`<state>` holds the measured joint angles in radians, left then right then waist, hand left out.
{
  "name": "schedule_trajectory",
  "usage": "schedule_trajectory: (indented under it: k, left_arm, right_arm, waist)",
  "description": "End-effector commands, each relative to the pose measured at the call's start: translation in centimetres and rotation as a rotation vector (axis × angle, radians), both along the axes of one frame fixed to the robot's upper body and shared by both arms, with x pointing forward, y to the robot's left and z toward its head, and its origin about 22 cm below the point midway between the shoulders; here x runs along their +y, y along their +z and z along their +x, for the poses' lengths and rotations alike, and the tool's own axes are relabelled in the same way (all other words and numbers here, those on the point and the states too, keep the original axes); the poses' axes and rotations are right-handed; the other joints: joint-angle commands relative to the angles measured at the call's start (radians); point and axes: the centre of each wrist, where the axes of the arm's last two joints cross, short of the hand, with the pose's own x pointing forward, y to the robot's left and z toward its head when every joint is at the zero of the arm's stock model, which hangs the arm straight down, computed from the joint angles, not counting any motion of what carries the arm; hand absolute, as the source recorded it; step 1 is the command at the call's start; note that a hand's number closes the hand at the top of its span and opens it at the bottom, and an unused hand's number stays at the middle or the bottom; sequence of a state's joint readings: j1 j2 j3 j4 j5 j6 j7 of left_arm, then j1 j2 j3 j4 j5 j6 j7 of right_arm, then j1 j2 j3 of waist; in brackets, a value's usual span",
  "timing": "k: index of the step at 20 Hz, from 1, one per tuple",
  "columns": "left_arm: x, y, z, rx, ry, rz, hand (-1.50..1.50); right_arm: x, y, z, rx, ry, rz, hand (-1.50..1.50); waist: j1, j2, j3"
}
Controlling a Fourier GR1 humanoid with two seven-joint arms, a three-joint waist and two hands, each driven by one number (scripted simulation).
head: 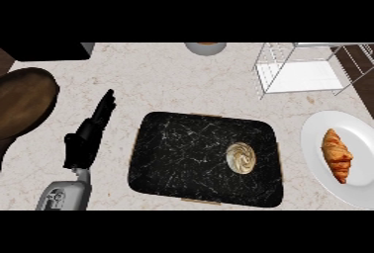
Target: Pick the bell pepper from the tray and place it in the tiered shelf
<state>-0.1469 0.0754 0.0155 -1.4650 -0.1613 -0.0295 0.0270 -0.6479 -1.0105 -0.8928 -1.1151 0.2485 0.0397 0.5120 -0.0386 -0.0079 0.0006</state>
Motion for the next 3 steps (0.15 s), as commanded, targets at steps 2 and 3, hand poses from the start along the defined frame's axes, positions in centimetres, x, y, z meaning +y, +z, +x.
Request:
schedule_trajectory:
  k: [2, 3]
  left_arm:
    - [1.4, -0.1, -1.0, -0.003, -0.008, 0.0, 0.0]
    - [-1.0, -1.0, 0.4, -0.017, -0.012, -0.01, 0.0]
  right_arm:
    - [-4.0, -1.7, -6.5, 0.022, 0.027, 0.001, -1.5]
    - [-4.3, -0.9, -7.2, 0.021, 0.048, 0.003, -1.5]
  waist:
    - [0.011, 0.001, 0.0]
    - [0.011, 0.005, 0.0]
